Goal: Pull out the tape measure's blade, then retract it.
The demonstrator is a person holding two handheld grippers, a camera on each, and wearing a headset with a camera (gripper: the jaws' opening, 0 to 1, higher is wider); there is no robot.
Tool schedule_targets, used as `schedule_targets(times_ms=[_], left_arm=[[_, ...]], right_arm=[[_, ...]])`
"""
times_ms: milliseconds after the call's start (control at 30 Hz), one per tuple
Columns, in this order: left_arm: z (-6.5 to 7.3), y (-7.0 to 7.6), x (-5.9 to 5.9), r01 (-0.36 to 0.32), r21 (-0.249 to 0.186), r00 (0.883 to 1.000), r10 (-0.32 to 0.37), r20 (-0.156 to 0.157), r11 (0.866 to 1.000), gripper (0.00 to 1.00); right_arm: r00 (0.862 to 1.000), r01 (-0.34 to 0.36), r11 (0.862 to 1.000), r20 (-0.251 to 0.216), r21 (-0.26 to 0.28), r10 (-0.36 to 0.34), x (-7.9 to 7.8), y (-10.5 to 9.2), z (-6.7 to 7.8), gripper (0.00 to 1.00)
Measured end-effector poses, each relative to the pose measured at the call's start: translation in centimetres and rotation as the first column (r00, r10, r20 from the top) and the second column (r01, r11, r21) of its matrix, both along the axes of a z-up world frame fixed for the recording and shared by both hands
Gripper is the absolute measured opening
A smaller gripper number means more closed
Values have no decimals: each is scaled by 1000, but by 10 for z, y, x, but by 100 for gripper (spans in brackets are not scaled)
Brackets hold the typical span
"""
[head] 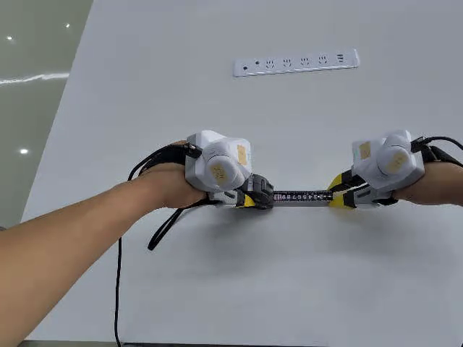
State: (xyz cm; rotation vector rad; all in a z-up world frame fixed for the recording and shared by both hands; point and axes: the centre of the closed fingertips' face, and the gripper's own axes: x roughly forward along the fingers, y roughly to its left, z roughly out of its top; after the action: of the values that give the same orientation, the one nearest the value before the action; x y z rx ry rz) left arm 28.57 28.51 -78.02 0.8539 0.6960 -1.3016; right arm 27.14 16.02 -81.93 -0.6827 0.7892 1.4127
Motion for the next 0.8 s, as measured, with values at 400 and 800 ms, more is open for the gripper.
schedule_targets(times_ms=[400, 800], left_arm=[[0, 0, 0, -4, 1, 1000, 4, -3, 1000, 28], [0, 0, 0, -2, 3, 1000, 2, -2, 1000, 28]], right_arm=[[999, 25, 1000, -47, 3, -25, 2, -16, 0, 9], [998, 23, 1000, -54, -17, -24, 2, -31, 0, 8]])
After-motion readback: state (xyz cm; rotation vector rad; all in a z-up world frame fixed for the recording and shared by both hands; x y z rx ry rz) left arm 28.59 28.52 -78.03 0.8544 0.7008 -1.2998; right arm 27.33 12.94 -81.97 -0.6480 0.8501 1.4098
